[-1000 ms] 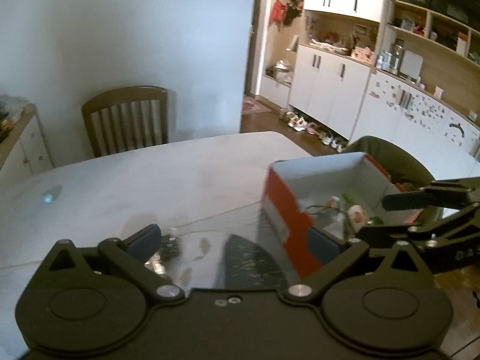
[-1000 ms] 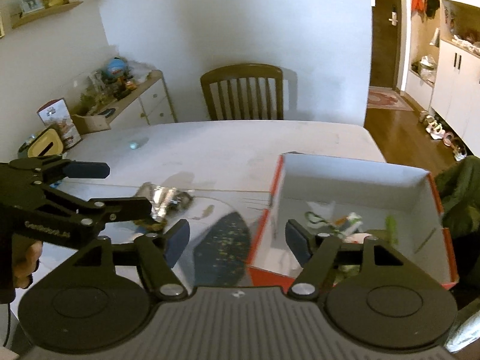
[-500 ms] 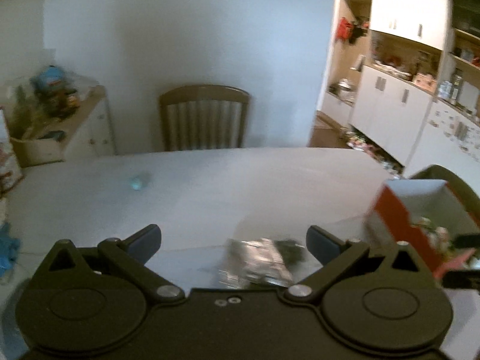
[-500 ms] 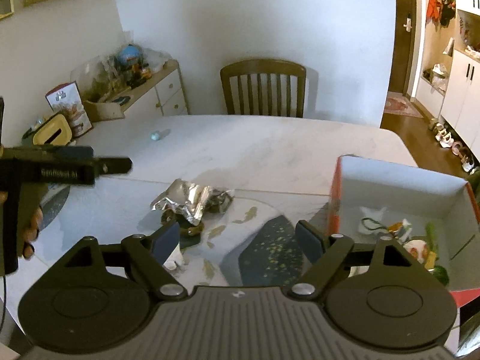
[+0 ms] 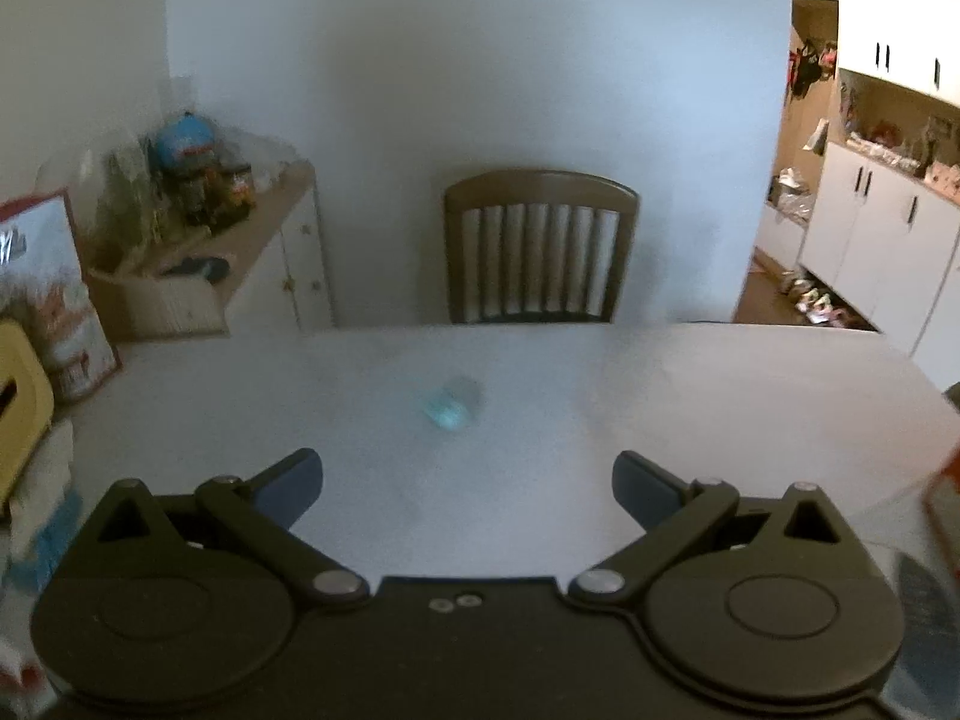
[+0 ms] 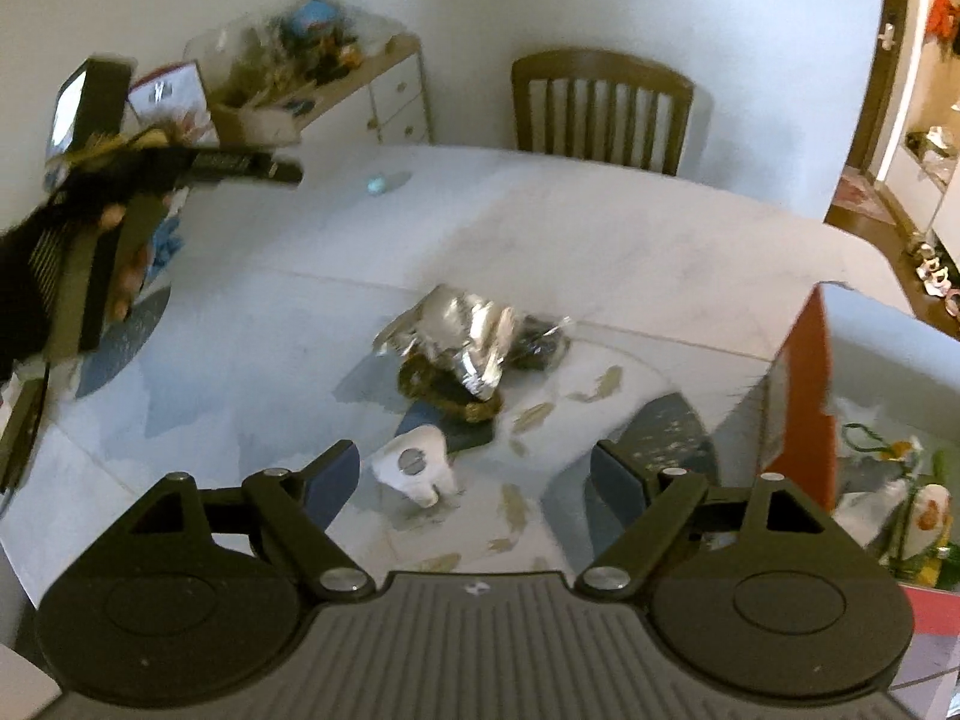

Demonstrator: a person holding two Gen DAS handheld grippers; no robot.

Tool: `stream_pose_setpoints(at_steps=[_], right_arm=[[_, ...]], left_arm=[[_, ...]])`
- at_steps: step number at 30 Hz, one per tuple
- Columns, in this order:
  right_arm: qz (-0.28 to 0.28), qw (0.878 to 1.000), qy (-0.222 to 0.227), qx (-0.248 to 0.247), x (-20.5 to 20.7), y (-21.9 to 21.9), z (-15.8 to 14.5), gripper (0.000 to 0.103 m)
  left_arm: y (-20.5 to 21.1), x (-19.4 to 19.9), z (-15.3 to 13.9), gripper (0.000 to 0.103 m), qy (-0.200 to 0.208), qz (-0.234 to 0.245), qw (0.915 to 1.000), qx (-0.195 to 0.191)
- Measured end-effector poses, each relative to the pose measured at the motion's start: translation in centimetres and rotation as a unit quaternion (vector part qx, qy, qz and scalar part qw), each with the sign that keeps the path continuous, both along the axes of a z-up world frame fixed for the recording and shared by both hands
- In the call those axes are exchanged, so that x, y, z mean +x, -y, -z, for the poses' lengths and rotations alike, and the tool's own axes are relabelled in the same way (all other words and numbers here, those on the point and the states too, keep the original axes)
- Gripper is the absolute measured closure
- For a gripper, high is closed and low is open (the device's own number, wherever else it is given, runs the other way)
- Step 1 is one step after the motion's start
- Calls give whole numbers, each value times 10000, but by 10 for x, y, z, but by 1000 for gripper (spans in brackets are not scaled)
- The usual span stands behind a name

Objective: Organize objects
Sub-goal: 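Move both tools back toward the remaining items on the table, then grasp the light-blue egg with the left tool while the right tool grasps the white tooth plush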

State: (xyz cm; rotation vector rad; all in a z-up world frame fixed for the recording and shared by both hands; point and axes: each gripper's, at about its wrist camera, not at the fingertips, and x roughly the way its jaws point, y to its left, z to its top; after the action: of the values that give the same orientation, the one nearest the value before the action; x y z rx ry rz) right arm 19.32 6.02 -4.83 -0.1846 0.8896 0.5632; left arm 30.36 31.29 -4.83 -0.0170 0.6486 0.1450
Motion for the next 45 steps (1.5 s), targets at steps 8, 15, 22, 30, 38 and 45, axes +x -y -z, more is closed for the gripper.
stream_pose_setpoints(at_steps=[8,15,22,30,38,45], right_arm=[[-150,9986,-299,-419,17,-27,38,19],[-333,9969,-364,-614,34,-42,67,19],[-504,9953,-549,-625,49,-56,99,19],[-705,9930,-602,-727,49,-67,116,19],[-925,9906,-510,-867,46,-75,123,26],[-1035,9902,-425,-834,47,-79,124,32]], left_arm=[[-15,69,43,0,-185,-14,9998,113],[-22,111,75,1,-364,-203,9991,28],[-31,141,95,2,-352,-377,9987,-54],[-31,159,113,13,-346,-469,9983,-7],[-37,162,121,36,-413,-558,9975,-101],[-41,159,121,51,-343,-503,9980,-168]])
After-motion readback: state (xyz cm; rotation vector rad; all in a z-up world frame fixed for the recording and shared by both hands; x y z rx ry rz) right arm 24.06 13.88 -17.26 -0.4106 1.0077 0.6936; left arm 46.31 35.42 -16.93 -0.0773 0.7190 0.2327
